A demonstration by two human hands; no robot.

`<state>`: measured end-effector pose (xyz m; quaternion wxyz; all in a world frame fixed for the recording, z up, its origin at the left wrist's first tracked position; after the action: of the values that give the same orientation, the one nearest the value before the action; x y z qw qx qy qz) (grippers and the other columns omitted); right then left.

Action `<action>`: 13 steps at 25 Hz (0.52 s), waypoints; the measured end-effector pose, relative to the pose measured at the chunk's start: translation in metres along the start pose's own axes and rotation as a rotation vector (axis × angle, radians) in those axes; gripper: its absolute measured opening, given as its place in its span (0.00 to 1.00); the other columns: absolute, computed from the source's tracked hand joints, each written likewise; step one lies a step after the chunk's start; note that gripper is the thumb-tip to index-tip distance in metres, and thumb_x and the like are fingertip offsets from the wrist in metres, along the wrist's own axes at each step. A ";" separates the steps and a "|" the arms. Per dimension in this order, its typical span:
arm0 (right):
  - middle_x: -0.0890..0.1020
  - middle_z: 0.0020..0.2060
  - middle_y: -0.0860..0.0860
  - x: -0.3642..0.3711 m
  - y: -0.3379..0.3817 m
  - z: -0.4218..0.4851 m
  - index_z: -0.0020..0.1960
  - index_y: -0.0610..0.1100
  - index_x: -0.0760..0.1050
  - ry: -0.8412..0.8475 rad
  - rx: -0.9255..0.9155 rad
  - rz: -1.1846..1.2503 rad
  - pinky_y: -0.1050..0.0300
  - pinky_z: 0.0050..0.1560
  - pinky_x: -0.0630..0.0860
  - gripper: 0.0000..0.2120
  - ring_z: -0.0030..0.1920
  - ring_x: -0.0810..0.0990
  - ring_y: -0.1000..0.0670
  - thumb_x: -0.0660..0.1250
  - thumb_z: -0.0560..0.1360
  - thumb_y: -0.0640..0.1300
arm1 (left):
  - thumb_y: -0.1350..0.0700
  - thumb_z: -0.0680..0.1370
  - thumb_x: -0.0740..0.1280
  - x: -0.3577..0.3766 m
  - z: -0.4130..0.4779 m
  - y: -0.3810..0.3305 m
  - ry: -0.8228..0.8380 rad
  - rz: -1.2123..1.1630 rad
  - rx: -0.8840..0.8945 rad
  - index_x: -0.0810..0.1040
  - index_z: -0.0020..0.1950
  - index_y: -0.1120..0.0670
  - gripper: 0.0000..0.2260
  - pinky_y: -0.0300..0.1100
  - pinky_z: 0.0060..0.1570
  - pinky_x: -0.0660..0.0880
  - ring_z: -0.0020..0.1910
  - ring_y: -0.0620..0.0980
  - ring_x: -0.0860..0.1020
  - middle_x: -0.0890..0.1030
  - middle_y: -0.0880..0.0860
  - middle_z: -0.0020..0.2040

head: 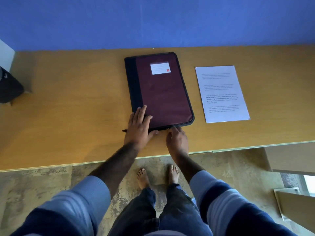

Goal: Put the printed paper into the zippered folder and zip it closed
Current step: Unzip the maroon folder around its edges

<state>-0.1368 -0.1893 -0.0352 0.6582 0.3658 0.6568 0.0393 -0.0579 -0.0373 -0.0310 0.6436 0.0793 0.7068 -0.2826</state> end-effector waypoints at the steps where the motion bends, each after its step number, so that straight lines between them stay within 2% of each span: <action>1: 0.82 0.51 0.40 -0.001 0.000 0.001 0.51 0.37 0.80 0.020 -0.021 0.004 0.46 0.47 0.78 0.08 0.49 0.80 0.37 0.63 0.75 0.33 | 0.42 0.75 0.72 -0.002 -0.008 -0.010 -0.102 -0.008 0.020 0.76 0.61 0.54 0.21 0.60 0.77 0.58 0.79 0.60 0.59 0.62 0.59 0.80; 2: 0.83 0.51 0.40 -0.003 0.000 0.003 0.52 0.37 0.81 0.045 -0.058 0.011 0.46 0.48 0.79 0.10 0.50 0.80 0.37 0.64 0.74 0.33 | 0.44 0.75 0.74 0.000 -0.015 -0.021 -0.168 -0.025 0.025 0.78 0.53 0.54 0.16 0.60 0.76 0.59 0.78 0.60 0.62 0.66 0.58 0.77; 4: 0.83 0.53 0.42 -0.010 -0.002 0.005 0.53 0.40 0.83 0.099 -0.150 0.046 0.47 0.50 0.79 0.13 0.51 0.81 0.40 0.64 0.73 0.33 | 0.45 0.76 0.73 0.007 -0.021 -0.038 -0.227 -0.077 -0.018 0.79 0.47 0.54 0.13 0.61 0.76 0.59 0.78 0.60 0.63 0.70 0.58 0.75; 6: 0.84 0.51 0.43 -0.023 -0.013 0.011 0.53 0.41 0.83 0.090 -0.171 0.064 0.49 0.47 0.78 0.13 0.49 0.81 0.40 0.65 0.73 0.34 | 0.41 0.78 0.69 0.012 -0.019 -0.048 -0.262 -0.101 -0.105 0.79 0.45 0.53 0.15 0.62 0.76 0.57 0.79 0.60 0.61 0.68 0.58 0.77; 8: 0.82 0.51 0.42 -0.043 -0.034 0.025 0.55 0.40 0.82 -0.026 -0.085 0.080 0.49 0.45 0.78 0.13 0.48 0.81 0.38 0.64 0.74 0.34 | 0.39 0.79 0.66 0.016 -0.019 -0.054 -0.283 -0.094 -0.188 0.80 0.45 0.52 0.17 0.63 0.77 0.55 0.80 0.59 0.58 0.64 0.57 0.79; 10: 0.81 0.54 0.41 -0.061 -0.053 0.037 0.59 0.40 0.81 -0.113 0.003 0.096 0.47 0.48 0.79 0.15 0.51 0.80 0.38 0.64 0.75 0.34 | 0.37 0.79 0.64 0.023 -0.022 -0.060 -0.275 -0.050 -0.256 0.81 0.46 0.50 0.17 0.63 0.77 0.52 0.81 0.58 0.55 0.59 0.56 0.81; 13: 0.78 0.59 0.40 -0.068 -0.064 0.054 0.64 0.40 0.78 -0.065 0.033 0.076 0.47 0.53 0.79 0.16 0.56 0.78 0.38 0.64 0.76 0.36 | 0.38 0.80 0.63 0.033 -0.026 -0.067 -0.262 -0.004 -0.346 0.81 0.49 0.49 0.16 0.63 0.77 0.50 0.82 0.58 0.51 0.53 0.56 0.83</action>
<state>-0.1249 -0.2957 -0.0196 0.6710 0.4025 0.6213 0.0414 -0.1179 -0.0880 -0.0420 0.7336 -0.0714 0.6551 -0.1662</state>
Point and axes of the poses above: each hand's wrist, its own z-axis towards the middle knuckle, its own x-axis out of the palm, y = z × x, the point moved 7 cm from there along z, towards the middle knuckle
